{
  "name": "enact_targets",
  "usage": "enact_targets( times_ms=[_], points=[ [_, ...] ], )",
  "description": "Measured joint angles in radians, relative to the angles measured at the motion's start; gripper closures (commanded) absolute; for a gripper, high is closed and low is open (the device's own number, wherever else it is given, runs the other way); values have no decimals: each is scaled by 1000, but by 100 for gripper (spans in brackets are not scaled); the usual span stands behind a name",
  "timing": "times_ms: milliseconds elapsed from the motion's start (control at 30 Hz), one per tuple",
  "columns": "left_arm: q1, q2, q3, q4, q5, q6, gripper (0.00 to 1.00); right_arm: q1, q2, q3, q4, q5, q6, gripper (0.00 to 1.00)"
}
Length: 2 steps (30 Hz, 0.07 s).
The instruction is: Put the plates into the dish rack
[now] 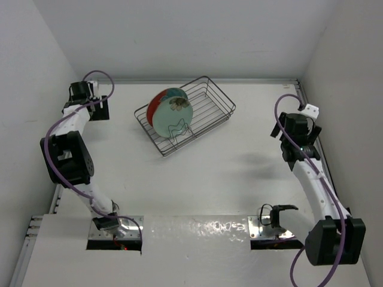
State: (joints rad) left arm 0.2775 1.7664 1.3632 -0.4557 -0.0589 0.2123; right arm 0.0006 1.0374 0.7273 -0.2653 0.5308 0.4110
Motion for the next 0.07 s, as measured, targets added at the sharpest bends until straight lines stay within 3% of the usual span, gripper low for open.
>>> enact_targets(
  times_ms=[67],
  points=[
    [0,0,0,1,6,-9,26,0,-15,-2,10,17,-2,2]
  ],
)
